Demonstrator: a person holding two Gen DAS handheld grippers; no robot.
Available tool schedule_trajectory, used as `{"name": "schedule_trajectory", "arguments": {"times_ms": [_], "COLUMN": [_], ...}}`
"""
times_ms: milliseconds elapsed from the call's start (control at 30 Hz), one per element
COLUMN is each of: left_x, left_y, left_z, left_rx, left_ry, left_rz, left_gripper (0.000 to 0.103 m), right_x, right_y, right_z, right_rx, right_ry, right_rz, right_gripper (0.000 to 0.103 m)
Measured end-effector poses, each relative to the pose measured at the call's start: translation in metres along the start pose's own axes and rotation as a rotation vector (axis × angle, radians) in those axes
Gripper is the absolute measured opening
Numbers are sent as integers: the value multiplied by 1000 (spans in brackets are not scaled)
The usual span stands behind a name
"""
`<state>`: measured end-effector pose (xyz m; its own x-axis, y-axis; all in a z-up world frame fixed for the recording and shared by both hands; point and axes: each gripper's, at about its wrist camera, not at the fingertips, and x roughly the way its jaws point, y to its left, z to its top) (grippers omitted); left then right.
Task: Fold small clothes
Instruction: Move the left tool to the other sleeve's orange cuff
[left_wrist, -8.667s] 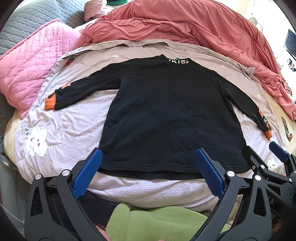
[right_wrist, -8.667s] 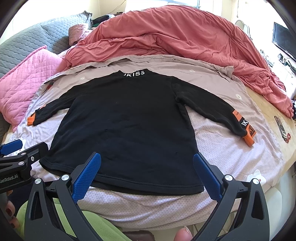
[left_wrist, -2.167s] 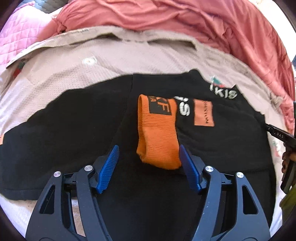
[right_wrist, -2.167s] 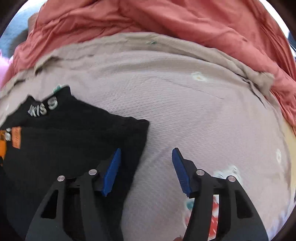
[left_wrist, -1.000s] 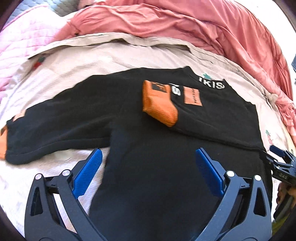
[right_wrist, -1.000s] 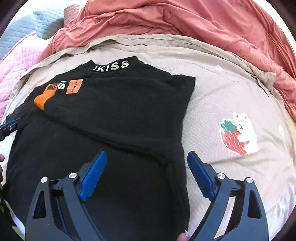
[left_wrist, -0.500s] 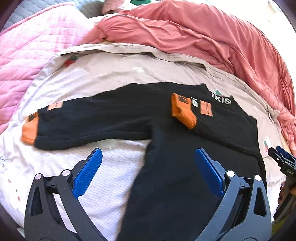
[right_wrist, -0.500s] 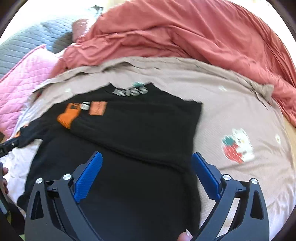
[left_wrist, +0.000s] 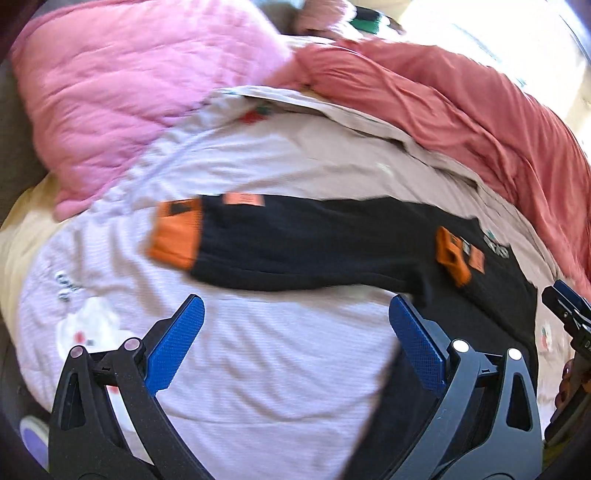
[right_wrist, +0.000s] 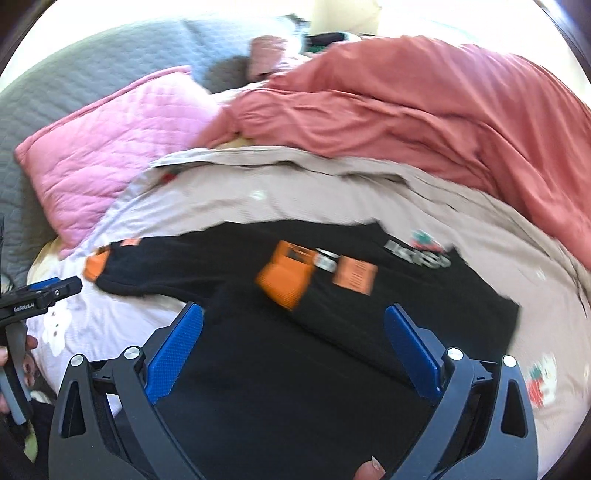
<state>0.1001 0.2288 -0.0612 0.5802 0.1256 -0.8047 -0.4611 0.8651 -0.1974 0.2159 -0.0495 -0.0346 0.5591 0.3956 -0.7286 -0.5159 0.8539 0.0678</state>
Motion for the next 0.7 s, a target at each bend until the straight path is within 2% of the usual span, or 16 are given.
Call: {"name": "schedule_trajectory", "arguments": {"times_ms": [167,433,700], "left_x": [-6,-13,-12], "left_y": [61,139,177], "left_z": [6,9,5], "left_rx": [-84,-211,-255], "left_ry": [-2,-9,-13], "left_rz": [64,130,169], "left_gripper": [94,94,94], "right_x": [28,73,118], "right_y": [57,152,241], "right_z": [22,35,27], "right_rx": [-99,-235,-369], "right_ry": [16,72,126], "right_rz": [57,143,199], "right_gripper": [98,98,98]}}
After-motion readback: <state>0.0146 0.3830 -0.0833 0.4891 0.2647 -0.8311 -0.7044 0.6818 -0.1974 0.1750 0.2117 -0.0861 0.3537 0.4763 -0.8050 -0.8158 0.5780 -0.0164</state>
